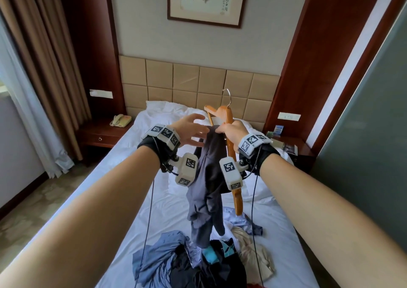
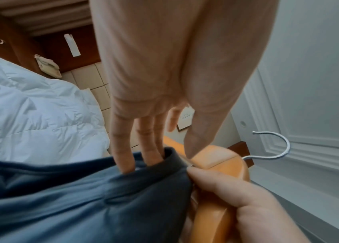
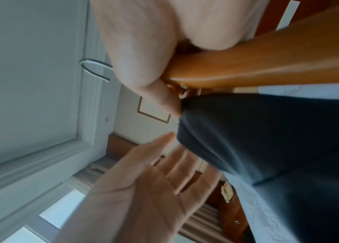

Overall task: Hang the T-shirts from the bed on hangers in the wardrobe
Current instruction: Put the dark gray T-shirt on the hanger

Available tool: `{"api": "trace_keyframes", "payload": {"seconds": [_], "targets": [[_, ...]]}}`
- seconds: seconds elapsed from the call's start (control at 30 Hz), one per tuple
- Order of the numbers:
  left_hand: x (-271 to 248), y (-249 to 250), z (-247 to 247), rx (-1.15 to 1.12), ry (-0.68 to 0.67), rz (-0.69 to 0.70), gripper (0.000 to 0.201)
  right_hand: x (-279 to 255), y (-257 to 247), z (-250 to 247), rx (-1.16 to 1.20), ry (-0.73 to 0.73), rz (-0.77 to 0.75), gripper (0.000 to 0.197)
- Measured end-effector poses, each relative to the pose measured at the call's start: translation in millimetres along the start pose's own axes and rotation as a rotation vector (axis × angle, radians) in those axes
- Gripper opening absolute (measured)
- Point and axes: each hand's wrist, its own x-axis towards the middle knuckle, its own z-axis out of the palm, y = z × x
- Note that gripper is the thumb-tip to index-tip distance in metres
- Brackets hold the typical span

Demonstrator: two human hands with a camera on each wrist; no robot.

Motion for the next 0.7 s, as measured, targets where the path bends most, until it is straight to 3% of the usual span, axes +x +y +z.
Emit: {"api": "trace_keyframes", "payload": {"seconds": [0.07,0.23,0.47,0.7], "targets": [[2,-5,1,0.074,0.000,-0.047,0.046,1,-2,0,0.016,0.042,-0.010,0.008],[7,-14,0,0.555,0.008,-0.089,0.022,10,-1,2,0.050,0.091,-0.010,0.010],[1,-1,9,0.905,0.084,-0.155,0.045,10,0,-1,0.058,0.114,0.003,0.011],[13,-2,12,0.856,0.258,-0.126,0.044,11,4,-3,0.053,0.107,0.013,0.019]]}}
